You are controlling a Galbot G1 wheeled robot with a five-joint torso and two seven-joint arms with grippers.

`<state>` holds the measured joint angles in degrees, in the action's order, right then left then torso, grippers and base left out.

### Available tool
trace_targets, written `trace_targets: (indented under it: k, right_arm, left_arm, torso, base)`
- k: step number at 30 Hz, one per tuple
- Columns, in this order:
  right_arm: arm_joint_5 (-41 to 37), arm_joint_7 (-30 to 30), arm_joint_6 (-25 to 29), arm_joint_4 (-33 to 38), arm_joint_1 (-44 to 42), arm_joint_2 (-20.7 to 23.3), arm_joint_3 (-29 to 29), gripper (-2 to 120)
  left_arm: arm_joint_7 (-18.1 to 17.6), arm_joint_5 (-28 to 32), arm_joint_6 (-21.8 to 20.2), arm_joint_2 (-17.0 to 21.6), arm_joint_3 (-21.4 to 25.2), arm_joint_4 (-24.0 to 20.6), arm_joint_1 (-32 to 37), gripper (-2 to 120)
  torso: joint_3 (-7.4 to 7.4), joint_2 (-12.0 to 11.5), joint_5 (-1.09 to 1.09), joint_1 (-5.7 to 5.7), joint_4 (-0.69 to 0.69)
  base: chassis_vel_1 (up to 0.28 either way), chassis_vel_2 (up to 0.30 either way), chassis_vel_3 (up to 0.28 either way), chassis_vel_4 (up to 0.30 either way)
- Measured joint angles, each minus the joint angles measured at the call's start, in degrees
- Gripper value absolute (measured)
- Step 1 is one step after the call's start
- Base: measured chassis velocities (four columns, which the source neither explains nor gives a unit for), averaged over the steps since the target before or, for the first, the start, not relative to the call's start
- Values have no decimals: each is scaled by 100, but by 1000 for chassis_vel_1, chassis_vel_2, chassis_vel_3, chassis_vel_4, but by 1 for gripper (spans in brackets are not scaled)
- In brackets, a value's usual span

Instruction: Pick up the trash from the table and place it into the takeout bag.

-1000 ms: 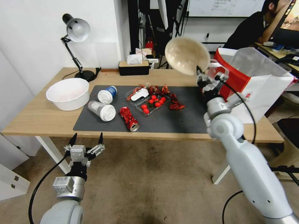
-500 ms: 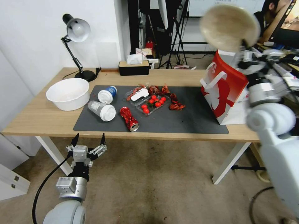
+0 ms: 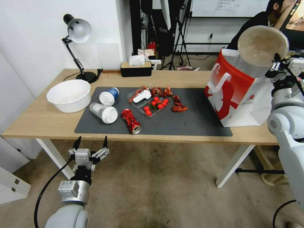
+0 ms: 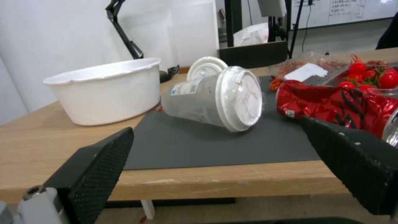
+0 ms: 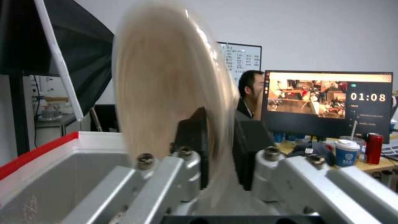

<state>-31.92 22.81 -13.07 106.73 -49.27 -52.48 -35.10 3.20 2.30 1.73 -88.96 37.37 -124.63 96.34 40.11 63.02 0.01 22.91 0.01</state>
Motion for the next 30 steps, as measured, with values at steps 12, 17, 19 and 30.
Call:
trace_targets:
  k: [12,17,19,30]
  right_arm:
    - [-1303,-605,958,272,152,83,-24,66]
    - [-2273,-1230,1487,647,80,146,-10,79]
    - [-2510,-1455,1595,889,-56,158,18,86]
    - [-332,-2016,2072,1990,-2580,-258,502,100]
  left_arm:
    - [13,0,-2,12,-21,44,-33,100]
    - [13,0,-2,26,-19,62,-40,100]
    - [14,4,-2,33,-19,64,-41,100]
    - [12,47,26,88,-5,106,-47,100]
  torso:
    - [0,0,0,0,0]
    - [0,0,-2,0,0]
    - [0,0,-2,0,0]
    - [-1,0,-2,0,-1]
  base:
    - [0,0,0,0]
    - [0,0,0,0]
    - [0,0,0,0]
    - [0,0,0,0]
